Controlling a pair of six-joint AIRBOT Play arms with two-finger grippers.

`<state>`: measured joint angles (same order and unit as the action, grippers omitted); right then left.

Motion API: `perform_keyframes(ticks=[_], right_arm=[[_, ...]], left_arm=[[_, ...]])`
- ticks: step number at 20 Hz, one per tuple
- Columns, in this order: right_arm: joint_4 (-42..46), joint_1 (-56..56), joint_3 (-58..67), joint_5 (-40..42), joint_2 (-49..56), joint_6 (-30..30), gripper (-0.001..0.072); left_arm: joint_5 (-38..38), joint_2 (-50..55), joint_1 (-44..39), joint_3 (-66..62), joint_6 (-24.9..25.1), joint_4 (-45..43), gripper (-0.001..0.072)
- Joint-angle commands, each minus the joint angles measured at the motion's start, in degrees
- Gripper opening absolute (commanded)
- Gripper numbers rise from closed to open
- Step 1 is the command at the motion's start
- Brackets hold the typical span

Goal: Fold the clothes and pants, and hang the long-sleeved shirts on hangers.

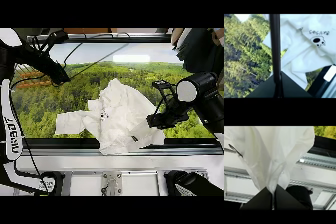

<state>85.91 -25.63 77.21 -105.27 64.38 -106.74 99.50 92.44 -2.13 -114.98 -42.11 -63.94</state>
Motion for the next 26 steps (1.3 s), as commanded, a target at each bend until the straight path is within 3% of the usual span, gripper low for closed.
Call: perform_keyframes(ticks=[1,4,11,15,26], right_arm=[[0.0,-0.04,-0.02,-0.02,0.04,-0.02,0.0013],[0.0,-0.04,-0.02,0.0,0.04,-0.02,0.0013],[0.0,-0.04,-0.02,0.0,0.04,0.0,0.0013],[-0.17,-0.04,-0.02,0.42,0.28,-0.04,0.0013],[0.02,4.59,4.42,2.99,0.42,3.43,0.0012]], left_arm=[[5.2,-0.15,1.81,0.13,9.99,7.34,0.001],[4.2,-2.34,5.25,6.14,16.35,13.25,0.001],[1.73,-14.34,13.35,30.47,27.98,10.97,0.001],[1.51,-19.54,13.6,41.0,34.07,10.97,0.001],[-5.88,-23.63,3.1,62.18,38.95,7.89,0.001]])
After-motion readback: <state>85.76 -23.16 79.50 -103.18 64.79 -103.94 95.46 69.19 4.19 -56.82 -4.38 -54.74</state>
